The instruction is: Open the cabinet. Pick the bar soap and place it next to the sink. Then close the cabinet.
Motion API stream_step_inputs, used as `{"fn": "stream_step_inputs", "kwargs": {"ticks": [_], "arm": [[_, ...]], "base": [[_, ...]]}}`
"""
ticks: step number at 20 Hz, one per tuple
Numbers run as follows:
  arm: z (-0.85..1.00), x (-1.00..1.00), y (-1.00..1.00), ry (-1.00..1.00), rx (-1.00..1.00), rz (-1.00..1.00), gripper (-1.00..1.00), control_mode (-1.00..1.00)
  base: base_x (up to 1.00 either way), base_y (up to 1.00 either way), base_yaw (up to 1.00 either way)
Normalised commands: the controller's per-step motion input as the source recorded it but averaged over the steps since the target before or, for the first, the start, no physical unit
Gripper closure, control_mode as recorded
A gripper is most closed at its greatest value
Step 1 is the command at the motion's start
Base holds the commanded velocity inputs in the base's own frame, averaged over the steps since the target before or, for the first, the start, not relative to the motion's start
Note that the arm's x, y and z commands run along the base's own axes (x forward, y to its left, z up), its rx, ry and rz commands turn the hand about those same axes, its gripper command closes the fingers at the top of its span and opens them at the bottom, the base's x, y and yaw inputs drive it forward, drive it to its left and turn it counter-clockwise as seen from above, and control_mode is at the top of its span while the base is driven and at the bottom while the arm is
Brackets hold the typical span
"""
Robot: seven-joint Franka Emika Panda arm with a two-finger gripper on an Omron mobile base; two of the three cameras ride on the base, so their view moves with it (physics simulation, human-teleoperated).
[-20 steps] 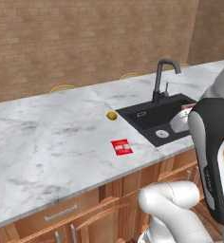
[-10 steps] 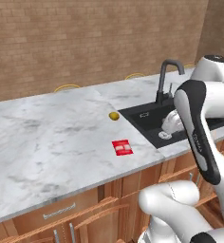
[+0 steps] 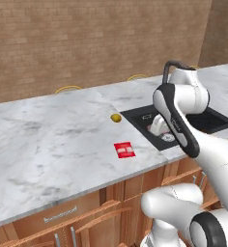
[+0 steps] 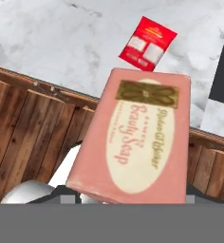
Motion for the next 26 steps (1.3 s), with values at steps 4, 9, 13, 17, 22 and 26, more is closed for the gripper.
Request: {"fn": "stream_step_inputs", "kwargs": {"ticks": [4, 9, 13, 17, 22, 26], "arm": [[-0.51, 0.79, 0.17, 0.11, 0.0, 0.05, 1.0, -1.0], [-0.69, 0.6, 0.09, 0.11, 0.0, 0.03, 1.0, -1.0], [-0.36, 0.54, 0.0, 0.04, 0.0, 0.01, 1.0, -1.0], [-0.36, 0.59, 0.0, 0.03, 0.0, 0.0, 1.0, -1.0], [-0.4, 0.71, 0.0, 0.06, 0.0, 0.0, 1.0, -1.0], [-0.47, 0.73, 0.0, 0.08, 0.0, 0.0, 1.0, -1.0]], "base": [[0.0, 0.0, 0.0], [0.0, 0.0, 0.0], [0.0, 0.0, 0.0], [0.0, 0.0, 0.0], [0.0, 0.0, 0.0], [0.0, 0.0, 0.0]]}}
